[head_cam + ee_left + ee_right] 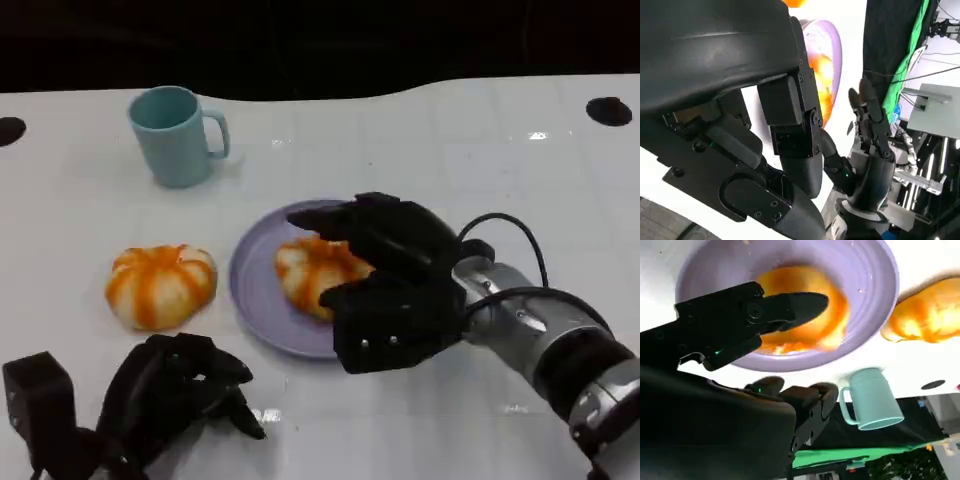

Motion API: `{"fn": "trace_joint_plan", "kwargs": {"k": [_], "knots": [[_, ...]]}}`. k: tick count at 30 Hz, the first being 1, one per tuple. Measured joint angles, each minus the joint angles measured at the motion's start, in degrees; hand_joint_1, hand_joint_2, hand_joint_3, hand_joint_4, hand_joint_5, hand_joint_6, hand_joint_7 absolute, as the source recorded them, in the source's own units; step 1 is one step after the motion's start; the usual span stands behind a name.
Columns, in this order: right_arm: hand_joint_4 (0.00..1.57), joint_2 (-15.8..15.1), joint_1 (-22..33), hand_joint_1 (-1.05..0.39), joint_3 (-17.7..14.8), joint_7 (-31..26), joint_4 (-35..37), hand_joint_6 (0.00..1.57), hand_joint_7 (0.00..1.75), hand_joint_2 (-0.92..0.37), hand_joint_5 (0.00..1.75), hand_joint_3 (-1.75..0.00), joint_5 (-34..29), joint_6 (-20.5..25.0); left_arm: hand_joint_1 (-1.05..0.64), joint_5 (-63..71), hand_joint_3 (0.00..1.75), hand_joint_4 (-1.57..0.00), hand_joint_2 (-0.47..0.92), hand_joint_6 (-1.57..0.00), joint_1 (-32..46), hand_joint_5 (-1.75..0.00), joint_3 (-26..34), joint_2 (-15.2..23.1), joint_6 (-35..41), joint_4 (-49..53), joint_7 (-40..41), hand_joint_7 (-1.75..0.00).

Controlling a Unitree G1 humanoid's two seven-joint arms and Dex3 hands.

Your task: Grasp the bread from the table and place it into the plate.

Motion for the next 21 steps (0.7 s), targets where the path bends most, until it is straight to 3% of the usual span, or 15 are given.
{"fn": "trace_joint_plan", "kwargs": {"k": [7, 13, 21], "knots": [[0.03, -1.93, 1.23, -0.80, -0.81, 3.53, -5.04, 0.19, 0.02, -0.92, 0.27, -0.21, 1.86, 0.59, -1.05, -0.01, 0.00, -1.57, 0.73, -1.57, 0.00, -0.60, -0.07, -0.03, -0.03, -0.05, -0.01, -0.20], [0.13, -4.16, 5.82, -0.68, -1.82, 4.15, -11.27, 0.27, 0.05, -0.92, 0.36, -0.12, 3.68, -0.13, -1.05, 0.03, 0.00, -1.57, 0.73, -1.57, -0.02, -0.59, -0.14, -0.20, -0.55, 0.21, 0.03, -0.20], [0.32, -7.94, 13.20, -0.48, -3.54, -2.66, -19.84, 0.46, 0.11, -0.92, 0.50, -0.04, 4.16, -4.31, -1.05, 0.09, 0.00, -1.57, 0.72, -1.57, -0.03, -0.60, -0.25, -0.57, -0.38, 0.12, 0.48, -0.21]]}}
